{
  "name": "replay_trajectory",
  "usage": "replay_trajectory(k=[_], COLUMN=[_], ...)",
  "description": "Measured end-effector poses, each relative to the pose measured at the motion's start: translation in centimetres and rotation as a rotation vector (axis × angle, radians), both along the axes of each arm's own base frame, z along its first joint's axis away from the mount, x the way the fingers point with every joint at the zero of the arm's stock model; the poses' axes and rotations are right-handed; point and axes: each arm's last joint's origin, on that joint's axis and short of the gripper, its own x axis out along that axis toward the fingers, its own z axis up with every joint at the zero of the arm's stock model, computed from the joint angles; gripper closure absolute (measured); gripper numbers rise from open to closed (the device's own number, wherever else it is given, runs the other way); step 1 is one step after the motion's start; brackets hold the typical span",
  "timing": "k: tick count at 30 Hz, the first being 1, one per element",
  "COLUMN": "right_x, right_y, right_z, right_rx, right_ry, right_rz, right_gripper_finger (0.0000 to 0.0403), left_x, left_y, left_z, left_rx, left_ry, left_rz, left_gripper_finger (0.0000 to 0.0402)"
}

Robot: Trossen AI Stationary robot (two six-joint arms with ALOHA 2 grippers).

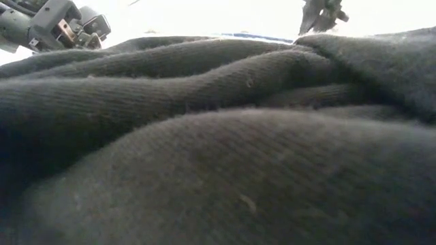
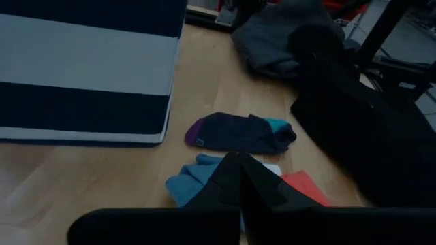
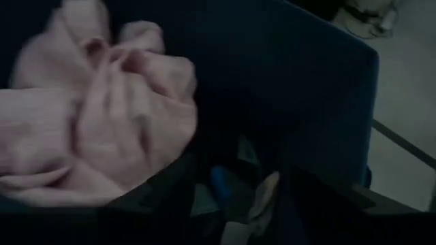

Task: Sort clothes
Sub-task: Put the blue sock in the blue laundry bin organizer

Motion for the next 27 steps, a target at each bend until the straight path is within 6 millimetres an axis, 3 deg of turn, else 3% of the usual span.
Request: replay_trajectory(k=[7,15,21,27], right_x=[-1.3,-1.8,-1.6,-0.7], right_y=[3.0,6.7,9.4,11.7], right_z=[0.9,0.2,-2.3,-6.3], right_rx=[0.036,0.113,0.057,0.088], right_ry=[-0.075,-0.029,0.017,0.005], right_rz=[0.068,0.145,0.172,0.186], right_gripper_finger=[0.0177,0.0179,0.0179,0.0179], left_x=[0.0,0.2,0.3,0.3], left_y=[0.0,-0.1,-0.2,-0.3], left_z=[0.0,1.1,2.4,2.4], left_rx=[-0.026,-0.042,-0.042,-0.050], left_ry=[0.002,-0.020,-0.015,0.005], left_rz=[0.002,-0.021,-0.026,-0.054], left_gripper_finger=[0.0400,0.0400,0.0400,0.0400])
